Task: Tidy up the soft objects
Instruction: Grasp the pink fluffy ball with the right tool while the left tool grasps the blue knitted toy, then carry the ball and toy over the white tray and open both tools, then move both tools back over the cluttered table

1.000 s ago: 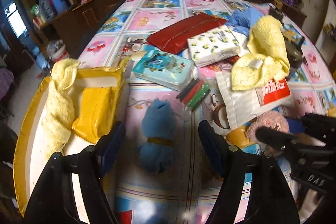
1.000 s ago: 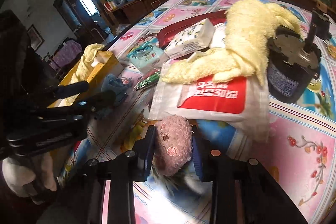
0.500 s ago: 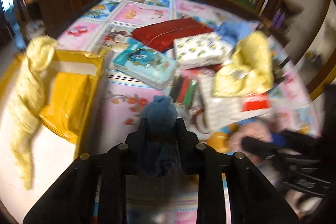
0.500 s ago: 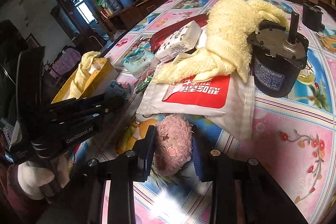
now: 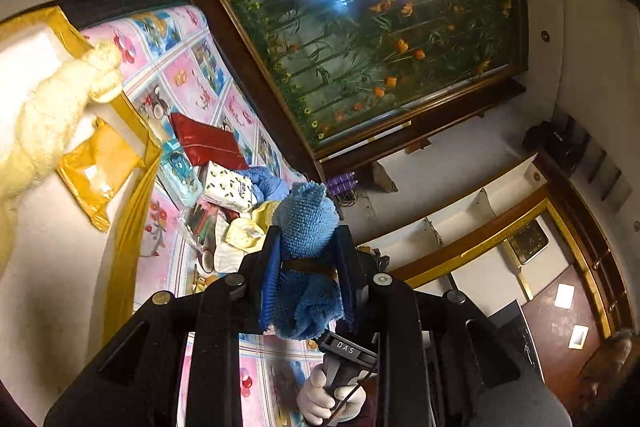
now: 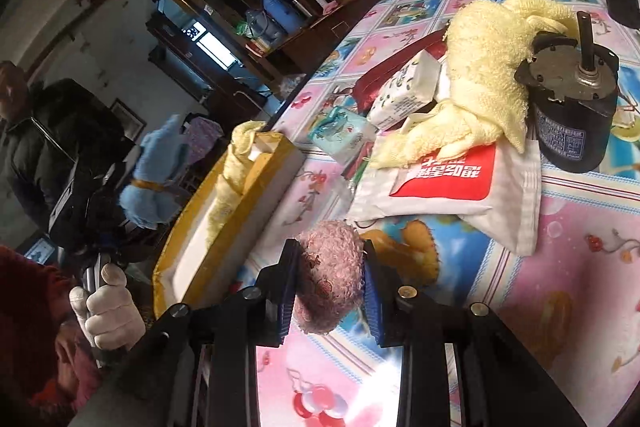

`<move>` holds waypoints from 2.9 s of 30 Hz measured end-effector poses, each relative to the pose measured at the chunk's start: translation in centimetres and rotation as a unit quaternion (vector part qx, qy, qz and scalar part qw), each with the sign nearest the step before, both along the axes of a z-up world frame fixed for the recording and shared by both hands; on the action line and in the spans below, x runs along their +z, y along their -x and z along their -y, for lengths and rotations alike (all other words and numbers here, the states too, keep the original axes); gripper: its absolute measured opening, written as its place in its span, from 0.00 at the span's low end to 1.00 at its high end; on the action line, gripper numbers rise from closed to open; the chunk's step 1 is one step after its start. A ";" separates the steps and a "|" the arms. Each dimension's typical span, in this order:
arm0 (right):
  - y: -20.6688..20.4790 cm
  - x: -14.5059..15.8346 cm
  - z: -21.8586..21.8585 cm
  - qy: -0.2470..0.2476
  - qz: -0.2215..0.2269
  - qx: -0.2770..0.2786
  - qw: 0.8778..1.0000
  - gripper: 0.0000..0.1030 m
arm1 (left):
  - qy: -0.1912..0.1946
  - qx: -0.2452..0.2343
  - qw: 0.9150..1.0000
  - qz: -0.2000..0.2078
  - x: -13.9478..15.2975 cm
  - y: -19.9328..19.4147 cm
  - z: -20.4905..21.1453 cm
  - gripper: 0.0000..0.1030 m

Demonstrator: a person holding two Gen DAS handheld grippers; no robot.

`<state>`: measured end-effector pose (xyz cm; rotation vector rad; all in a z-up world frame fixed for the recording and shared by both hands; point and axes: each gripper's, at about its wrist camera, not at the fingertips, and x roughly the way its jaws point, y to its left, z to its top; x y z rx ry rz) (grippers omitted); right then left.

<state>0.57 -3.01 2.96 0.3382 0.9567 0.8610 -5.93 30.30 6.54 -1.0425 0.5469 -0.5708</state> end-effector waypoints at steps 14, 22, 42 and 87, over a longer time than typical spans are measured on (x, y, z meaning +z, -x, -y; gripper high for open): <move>1.6 2.6 -5.2 0.017 0.001 0.033 0.999 0.29 | -0.140 0.072 0.987 -0.041 0.8 2.1 -4.2 0.23; 1.1 3.6 -11.9 0.045 0.014 0.078 0.996 0.29 | -0.267 0.125 0.950 -0.102 -0.9 0.5 -6.8 0.23; 1.0 2.6 -25.5 0.162 0.072 0.129 0.976 0.36 | -0.371 0.155 0.896 -0.188 -3.1 -4.6 -8.6 0.52; 5.4 33.3 18.6 0.166 0.312 -0.287 0.890 0.89 | -0.442 0.193 0.876 0.003 17.3 6.9 16.0 0.93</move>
